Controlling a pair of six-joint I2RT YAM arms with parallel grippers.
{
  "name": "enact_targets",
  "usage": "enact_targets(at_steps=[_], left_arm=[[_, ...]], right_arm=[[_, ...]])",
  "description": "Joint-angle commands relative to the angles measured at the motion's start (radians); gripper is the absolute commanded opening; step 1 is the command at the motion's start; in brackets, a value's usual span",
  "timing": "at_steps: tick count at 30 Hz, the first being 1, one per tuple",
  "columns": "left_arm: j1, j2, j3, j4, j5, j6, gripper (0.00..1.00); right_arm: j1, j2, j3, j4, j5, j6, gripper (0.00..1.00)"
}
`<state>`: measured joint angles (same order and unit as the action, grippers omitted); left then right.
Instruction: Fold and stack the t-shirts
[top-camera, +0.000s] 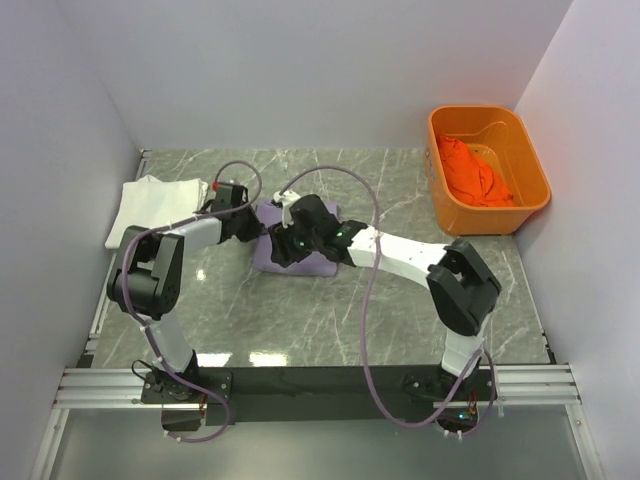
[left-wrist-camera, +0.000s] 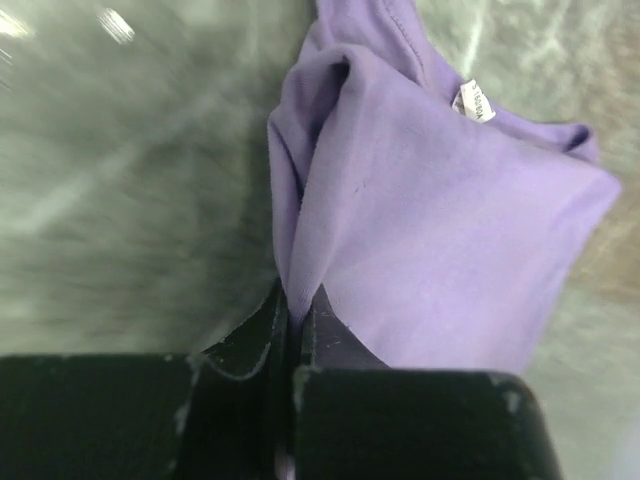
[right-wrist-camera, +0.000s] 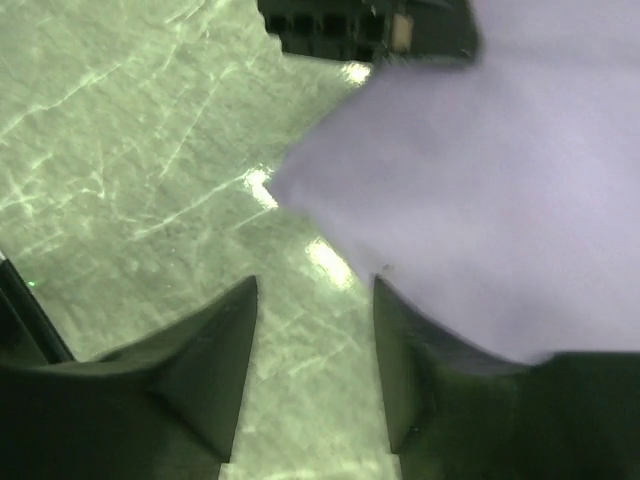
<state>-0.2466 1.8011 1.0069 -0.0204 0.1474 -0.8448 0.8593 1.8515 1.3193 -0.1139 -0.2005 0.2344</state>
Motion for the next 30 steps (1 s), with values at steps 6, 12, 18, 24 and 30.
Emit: enact_targets(at_steps=[6, 12, 18, 24, 30], left_arm=[[0.047, -0.049, 0.225, -0.286, -0.259, 0.328, 0.01], [0.085, -0.025, 0.360, -0.388, -0.422, 0.527, 0.01], [0.115, 0.003, 0.450, -0.377, -0.612, 0.642, 0.01], [0.138, 0.046, 0.530, -0.346, -0.766, 0.794, 0.01], [0.179, 0.055, 0.590, -0.305, -0.779, 0.955, 0.01]], right_arm=[[-0.014, -0.257, -0.100, -0.111, 0.141, -0.003, 0.65], [-0.017, -0.417, -0.210, -0.197, 0.187, -0.007, 0.65], [-0.017, -0.512, -0.258, -0.276, 0.226, -0.017, 0.65], [-0.017, -0.505, -0.204, -0.369, 0.259, -0.040, 0.65], [-0.017, -0.456, -0.128, -0.440, 0.251, -0.052, 0.65]])
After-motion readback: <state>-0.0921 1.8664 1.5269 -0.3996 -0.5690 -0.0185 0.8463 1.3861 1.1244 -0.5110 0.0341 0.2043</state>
